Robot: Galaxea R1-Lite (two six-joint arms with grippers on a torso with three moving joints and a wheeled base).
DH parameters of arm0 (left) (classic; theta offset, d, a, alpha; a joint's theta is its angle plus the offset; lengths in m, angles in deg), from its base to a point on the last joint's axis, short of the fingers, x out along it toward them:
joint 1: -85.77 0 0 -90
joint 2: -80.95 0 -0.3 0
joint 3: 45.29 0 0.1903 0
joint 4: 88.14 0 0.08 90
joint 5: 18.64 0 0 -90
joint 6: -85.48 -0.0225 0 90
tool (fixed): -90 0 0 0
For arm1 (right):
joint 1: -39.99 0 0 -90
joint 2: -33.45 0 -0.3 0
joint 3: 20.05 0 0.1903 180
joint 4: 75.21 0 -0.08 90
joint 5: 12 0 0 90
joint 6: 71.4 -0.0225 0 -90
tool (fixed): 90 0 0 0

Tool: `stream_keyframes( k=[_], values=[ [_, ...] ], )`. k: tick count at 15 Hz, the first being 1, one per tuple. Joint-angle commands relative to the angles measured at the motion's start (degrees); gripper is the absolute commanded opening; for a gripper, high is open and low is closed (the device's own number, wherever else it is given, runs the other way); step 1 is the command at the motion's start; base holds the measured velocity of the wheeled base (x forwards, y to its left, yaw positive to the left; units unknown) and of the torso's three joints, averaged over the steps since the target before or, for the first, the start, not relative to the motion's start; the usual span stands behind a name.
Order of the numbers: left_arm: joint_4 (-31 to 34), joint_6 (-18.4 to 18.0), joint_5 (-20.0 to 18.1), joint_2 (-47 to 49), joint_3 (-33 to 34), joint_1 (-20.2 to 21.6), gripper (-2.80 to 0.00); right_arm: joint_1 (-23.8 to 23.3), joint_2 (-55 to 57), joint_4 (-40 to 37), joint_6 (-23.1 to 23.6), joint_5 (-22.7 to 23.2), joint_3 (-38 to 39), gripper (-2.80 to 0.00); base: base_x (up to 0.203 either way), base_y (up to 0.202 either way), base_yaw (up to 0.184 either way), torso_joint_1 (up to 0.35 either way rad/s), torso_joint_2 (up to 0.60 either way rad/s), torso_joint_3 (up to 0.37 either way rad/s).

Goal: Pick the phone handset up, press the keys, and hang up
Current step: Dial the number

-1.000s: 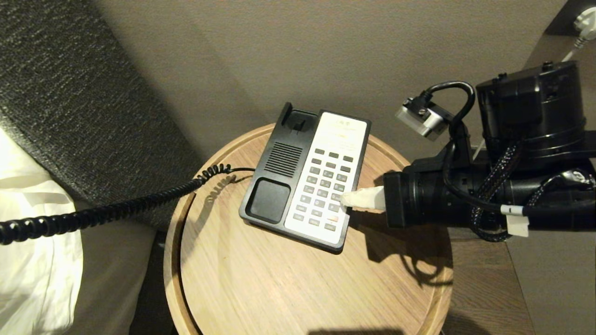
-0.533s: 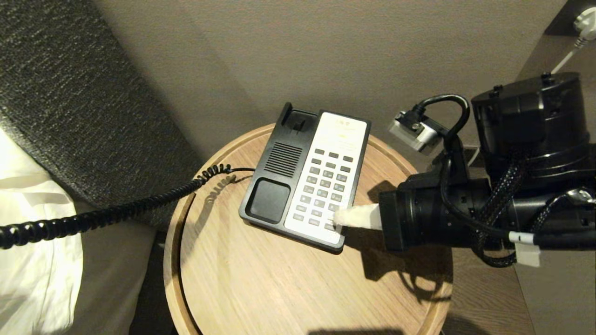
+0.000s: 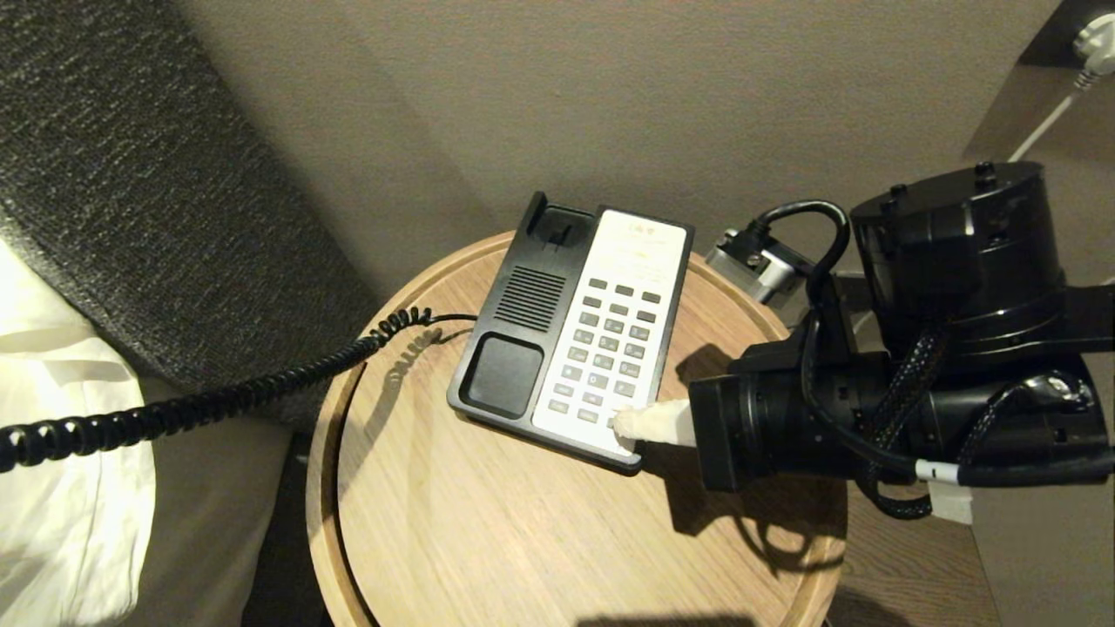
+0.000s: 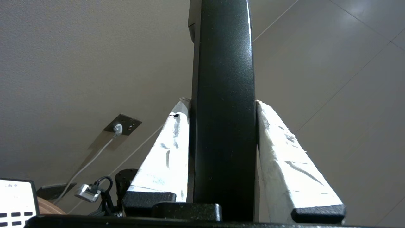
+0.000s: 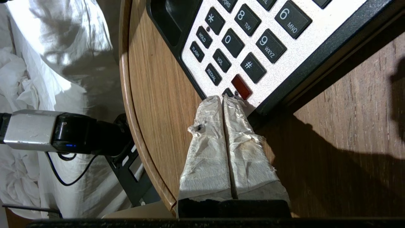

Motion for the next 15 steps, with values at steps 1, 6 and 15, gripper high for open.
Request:
stream_keyframes(
  k=[1, 6, 15],
  values=[
    [-0.2, 0.3, -0.1, 0.0, 0.0, 0.0, -2.80, 0.0, 0.5, 0.1, 0.2, -0.4, -0.1, -2.80, 0.000, 0.000, 0.000, 0.000, 0.00, 0.000],
    [-0.2, 0.3, -0.1, 0.0, -0.1, 0.0, -2.80, 0.0, 1.3, 0.2, 0.4, -1.5, -0.7, -2.80, 0.000, 0.000, 0.000, 0.000, 0.00, 0.000],
    [-0.2, 0.4, -0.1, -0.8, -0.1, 0.0, -2.80, -0.1, 2.6, 1.8, 1.4, -3.2, -0.3, -2.80, 0.000, 0.000, 0.000, 0.000, 0.00, 0.000]
  ],
)
